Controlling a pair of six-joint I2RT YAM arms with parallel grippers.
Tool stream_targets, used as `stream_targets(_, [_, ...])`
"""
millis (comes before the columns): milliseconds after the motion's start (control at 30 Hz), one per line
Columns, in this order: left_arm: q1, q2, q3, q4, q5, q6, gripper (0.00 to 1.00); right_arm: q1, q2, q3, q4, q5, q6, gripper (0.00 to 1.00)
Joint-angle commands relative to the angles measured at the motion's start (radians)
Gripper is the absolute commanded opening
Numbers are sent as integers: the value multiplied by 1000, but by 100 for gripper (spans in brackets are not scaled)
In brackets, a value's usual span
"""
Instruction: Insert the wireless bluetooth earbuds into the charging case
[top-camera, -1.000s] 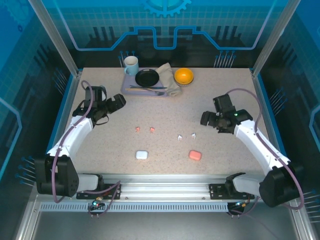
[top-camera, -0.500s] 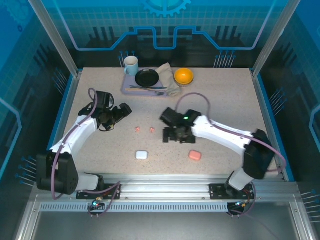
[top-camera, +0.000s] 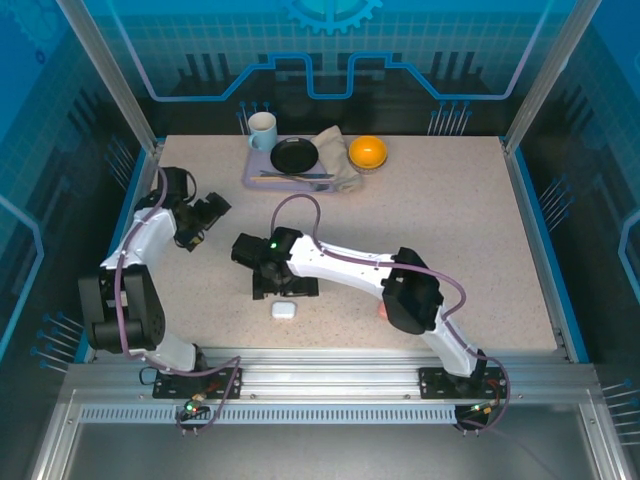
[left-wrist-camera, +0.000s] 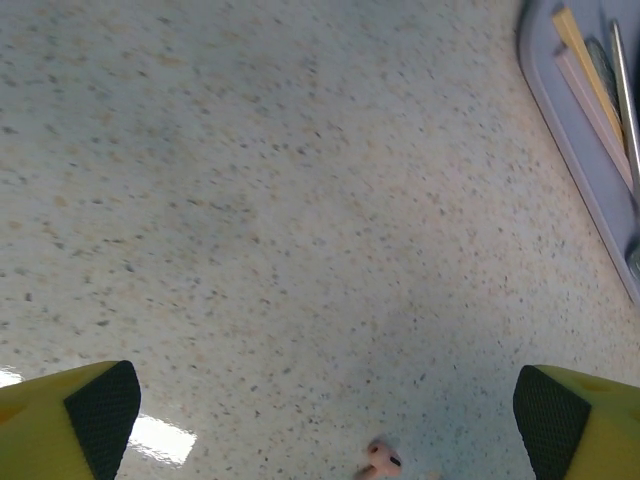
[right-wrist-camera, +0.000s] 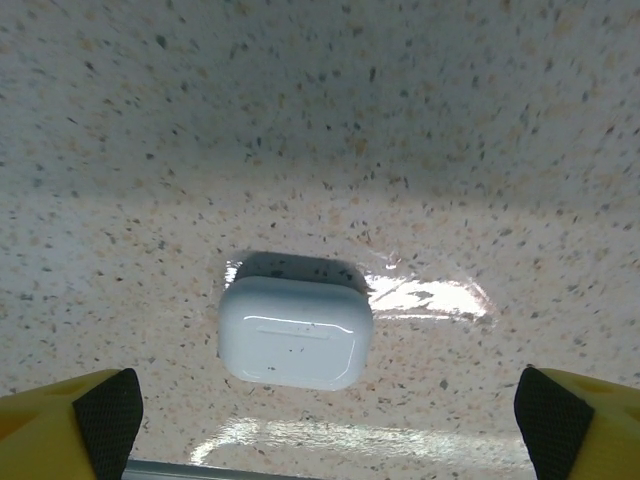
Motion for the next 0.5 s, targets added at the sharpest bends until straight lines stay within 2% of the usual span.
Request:
stream_targets(0, [38, -1, 27, -38, 52, 2, 99, 16, 48, 52, -54, -36, 78, 98])
stream_targets(467, [61, -15, 30, -31, 84, 16, 99, 30, 195, 157, -120, -37, 134, 93])
